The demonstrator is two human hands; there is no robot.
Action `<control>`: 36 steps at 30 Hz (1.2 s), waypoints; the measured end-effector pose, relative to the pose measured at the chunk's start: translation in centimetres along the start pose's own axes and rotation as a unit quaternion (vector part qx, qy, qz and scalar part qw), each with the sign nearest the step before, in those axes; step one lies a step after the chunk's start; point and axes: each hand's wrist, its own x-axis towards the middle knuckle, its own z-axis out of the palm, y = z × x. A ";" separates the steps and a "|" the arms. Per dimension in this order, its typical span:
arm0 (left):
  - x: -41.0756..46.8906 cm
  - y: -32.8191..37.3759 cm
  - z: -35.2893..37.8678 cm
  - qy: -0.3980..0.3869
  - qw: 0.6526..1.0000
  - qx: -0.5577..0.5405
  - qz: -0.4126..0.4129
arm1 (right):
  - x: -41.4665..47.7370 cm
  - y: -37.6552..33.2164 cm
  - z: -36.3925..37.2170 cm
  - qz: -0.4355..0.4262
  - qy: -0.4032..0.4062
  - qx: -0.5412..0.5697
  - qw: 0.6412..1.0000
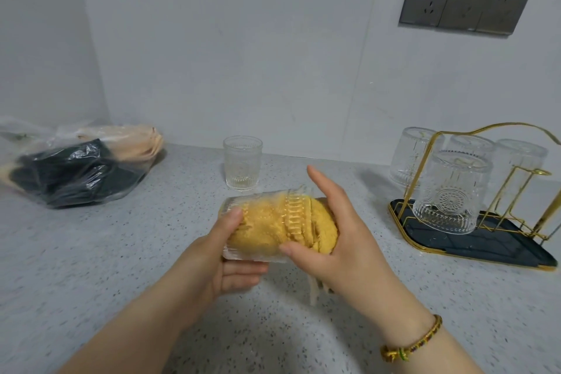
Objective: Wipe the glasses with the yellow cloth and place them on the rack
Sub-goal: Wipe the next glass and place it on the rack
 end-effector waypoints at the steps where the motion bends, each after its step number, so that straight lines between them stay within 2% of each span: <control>1: 0.0 0.0 0.0 -0.009 1.000 0.000 0.000 | 0.1 0.0 -0.1 0.006 0.006 0.021 1.000; 4: -0.1 0.1 -0.2 -0.030 0.999 0.000 0.031 | 0.5 1.1 -0.4 0.074 0.050 0.127 0.988; 7: -0.2 0.4 -0.2 -0.007 0.998 0.037 0.056 | 0.5 1.8 -0.1 0.151 0.048 0.188 0.969; 9: -0.1 0.3 -0.2 0.013 0.998 0.049 0.042 | 0.5 1.9 0.3 0.150 0.040 0.146 0.977; 13: -0.1 0.5 -0.4 0.001 0.999 0.010 -0.053 | -0.1 0.7 1.1 0.061 -0.035 0.024 0.997; 15: -0.1 0.5 -0.4 -0.011 0.998 -0.003 -0.054 | -0.1 0.6 1.1 0.047 -0.030 0.017 0.998; 18: 0.1 0.3 -0.8 -0.041 0.999 0.010 0.025 | 0.4 1.3 0.6 0.116 0.035 0.138 0.983; 20: 0.0 0.5 -0.8 -0.052 0.995 0.039 0.070 | 0.6 1.8 0.4 0.184 0.054 0.278 0.941; 21: -0.1 0.5 -0.7 -0.048 0.994 0.045 0.082 | 0.6 1.9 0.5 0.208 0.059 0.309 0.926; 22: -0.1 0.5 -0.7 -0.037 0.995 0.047 0.086 | 0.5 1.8 0.8 0.213 0.062 0.313 0.923; 24: 0.0 0.6 -0.5 -0.006 0.997 0.038 0.069 | 0.2 1.4 1.5 0.187 0.068 0.247 0.949; 27: -0.1 0.6 -0.3 0.005 1.000 0.005 -0.011 | -0.4 0.4 2.5 0.071 0.041 0.094 0.992; 29: -0.3 0.7 -0.2 -0.003 0.999 0.018 -0.050 | -0.5 0.1 2.2 0.027 0.024 0.048 0.998; 33: -0.1 0.5 -0.1 0.008 0.998 0.059 -0.006 | 0.0 1.3 1.5 0.104 0.080 0.131 0.983; 36: -0.3 0.8 -0.2 0.026 0.996 0.086 0.009 | 0.2 1.9 1.4 0.146 0.074 0.172 0.971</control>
